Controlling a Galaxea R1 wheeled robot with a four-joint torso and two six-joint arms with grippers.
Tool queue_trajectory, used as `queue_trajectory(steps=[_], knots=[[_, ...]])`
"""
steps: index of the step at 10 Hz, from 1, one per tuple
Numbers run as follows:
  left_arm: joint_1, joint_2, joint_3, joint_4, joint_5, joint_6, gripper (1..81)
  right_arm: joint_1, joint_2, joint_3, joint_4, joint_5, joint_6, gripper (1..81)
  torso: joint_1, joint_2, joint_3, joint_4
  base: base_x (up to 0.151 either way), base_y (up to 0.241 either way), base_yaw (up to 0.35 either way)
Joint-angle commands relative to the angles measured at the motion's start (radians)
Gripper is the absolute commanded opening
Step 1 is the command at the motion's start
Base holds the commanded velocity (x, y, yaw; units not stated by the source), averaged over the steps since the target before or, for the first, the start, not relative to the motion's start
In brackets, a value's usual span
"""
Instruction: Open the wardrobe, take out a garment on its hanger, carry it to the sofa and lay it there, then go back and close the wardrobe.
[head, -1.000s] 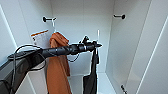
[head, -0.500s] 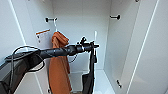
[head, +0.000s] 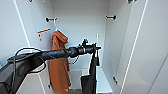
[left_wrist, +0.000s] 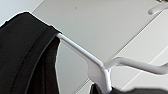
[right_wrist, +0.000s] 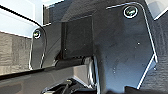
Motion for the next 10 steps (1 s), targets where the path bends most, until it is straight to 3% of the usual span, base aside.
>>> queue_trajectory(steps=[1, 7, 10], knots=[[-0.196, -0.001, 0.006, 0.014, -0.02, 0.013, 1.0, 0.046, 0.006, 0.005, -0.008, -0.046, 0.0, 81.1, 0.0, 0.0, 0.0, 0.0, -0.065, 0.0, 0.0], [-0.188, -0.034, 0.089, 0.014, -0.024, 0.014, 1.0, 0.046, 0.006, 0.005, -0.008, -0.046, 0.0, 81.1, 0.0, 0.0, 0.0, 0.0, -0.01, 0.0, 0.0], [-0.179, -0.037, 0.101, 0.014, -0.024, 0.014, 1.0, 0.046, 0.006, 0.005, -0.008, -0.046, 0.0, 81.1, 0.001, 0.001, -0.001, 0.0, -0.09, 0.0, 0.0]])
